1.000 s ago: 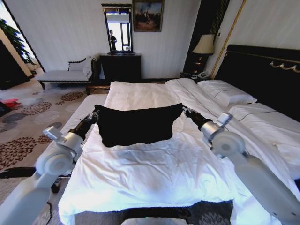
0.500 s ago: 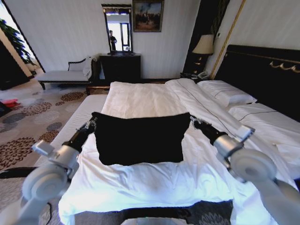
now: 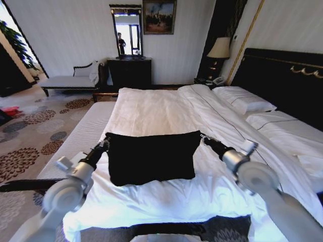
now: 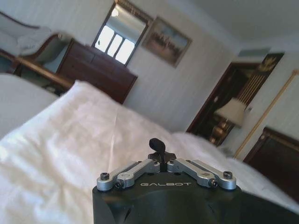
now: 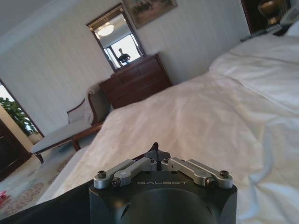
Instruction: Fold the clothes on the bed.
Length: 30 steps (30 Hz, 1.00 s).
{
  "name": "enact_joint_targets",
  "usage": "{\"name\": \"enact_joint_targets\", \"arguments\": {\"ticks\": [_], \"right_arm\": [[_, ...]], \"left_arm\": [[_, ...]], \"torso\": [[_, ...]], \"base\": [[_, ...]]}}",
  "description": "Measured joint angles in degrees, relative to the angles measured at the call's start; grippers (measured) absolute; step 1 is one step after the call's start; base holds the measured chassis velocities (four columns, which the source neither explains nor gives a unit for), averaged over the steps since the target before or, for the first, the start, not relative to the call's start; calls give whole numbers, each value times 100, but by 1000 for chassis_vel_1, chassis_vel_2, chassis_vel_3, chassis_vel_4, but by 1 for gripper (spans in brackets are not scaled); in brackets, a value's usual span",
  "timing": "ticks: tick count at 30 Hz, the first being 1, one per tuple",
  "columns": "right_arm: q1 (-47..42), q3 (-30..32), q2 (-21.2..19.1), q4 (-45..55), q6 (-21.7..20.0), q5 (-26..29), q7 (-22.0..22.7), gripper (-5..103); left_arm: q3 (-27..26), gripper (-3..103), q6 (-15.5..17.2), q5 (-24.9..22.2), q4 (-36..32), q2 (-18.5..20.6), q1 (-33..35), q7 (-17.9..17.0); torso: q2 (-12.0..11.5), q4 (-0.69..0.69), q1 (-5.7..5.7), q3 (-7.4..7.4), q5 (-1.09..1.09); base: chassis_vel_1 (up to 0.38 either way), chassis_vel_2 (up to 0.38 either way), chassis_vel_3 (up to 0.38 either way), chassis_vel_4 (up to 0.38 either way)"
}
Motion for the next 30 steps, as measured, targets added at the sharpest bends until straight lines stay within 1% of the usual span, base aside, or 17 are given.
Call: {"name": "enact_joint_targets", "arguments": {"ticks": [1, 2, 3, 4, 6, 7, 8, 10, 11, 13, 15, 16, 17, 21, 22, 25, 30], "right_arm": [[257, -272, 21, -340, 24, -78, -85, 0], [374, -404, 35, -501, 46, -116, -137, 0], [652, -708, 82, -896, 97, -198, -219, 0], [652, -708, 82, -896, 97, -198, -219, 0], [1056, -1130, 188, -1398, 162, -258, -276, 0], [1383, -1437, 278, -1731, 213, -294, -332, 0], [1383, -1437, 278, -1731, 213, -294, -332, 0], [1744, -1723, 376, -2049, 274, -347, -414, 0], [1996, -1910, 448, -2285, 308, -389, -469, 0], [2096, -1982, 478, -2381, 321, -414, -487, 0], [2428, -2225, 616, -2798, 360, -524, -594, 0], [2428, -2225, 616, -2798, 360, -524, -594, 0], [2550, -2311, 688, -3023, 381, -588, -656, 0], [2750, -2444, 860, -3625, 461, -767, -799, 0], [2750, -2444, 860, -3625, 461, -767, -799, 0], [2881, -2477, 955, -3990, 531, -840, -898, 0], [3029, -2528, 1022, -4242, 582, -870, -972, 0]], "left_arm": [[287, 2, -10, 101, 309, -36, -301, 43], [399, 2, -16, 137, 422, -55, -425, 50], [707, 2, -48, 244, 721, -129, -754, 76], [707, 2, -48, 244, 721, -129, -754, 76], [1112, 2, -96, 367, 1155, -263, -1201, 112], [1414, 2, -124, 436, 1528, -399, -1581, 152], [1414, 2, -124, 436, 1528, -399, -1581, 152], [1637, 2, -143, 470, 1931, -529, -1935, 200], [1770, 2, -149, 474, 2301, -622, -2234, 260], [1816, 2, -152, 475, 2443, -655, -2352, 289], [1987, 2, -160, 473, 3003, -769, -2815, 433], [1987, 2, -160, 473, 3003, -769, -2815, 433], [2096, 2, -166, 470, 3291, -829, -3080, 495], [2365, 2, -211, 486, 3963, -1017, -3652, 668], [2365, 2, -211, 486, 3963, -1017, -3652, 668], [2547, 2, -248, 543, 4369, -1173, -3935, 770], [2650, 2, -274, 571, 4693, -1280, -4140, 838]], "torso": [[0, 0, 0, 0, -1], [0, 0, 0, 0, 0], [0, -1, 0, 1, 0], [0, -1, 0, 1, 0], [0, -2, 1, 1, 1], [-1, -1, 1, 1, 3], [-1, -1, 1, 1, 3], [-1, -2, 1, 1, 0], [0, 0, 1, 1, -1], [-1, 1, 1, 1, 0], [-1, 2, 1, 0, 0], [-1, 2, 1, 0, 0], [-1, 1, 1, 0, 1], [-1, -2, 1, 0, 2], [-1, -2, 1, 0, 2], [-1, -1, 1, 0, 1], [0, 0, 0, -1, 0]], "base": [[0, 0, 0, 0], [0, 0, 0, 0], [0, 0, 0, 0], [0, 0, 0, 0], [0, 0, 0, 0], [0, 0, 0, 0], [0, 0, 0, 0], [0, 0, 0, 0], [0, 0, 0, 0], [0, 0, 0, 0], [0, 0, 0, 0], [0, 0, 0, 0], [0, 0, 0, 0], [0, 0, 0, 0], [0, 0, 0, 0], [0, 0, 0, 0], [0, 0, 0, 0]]}}
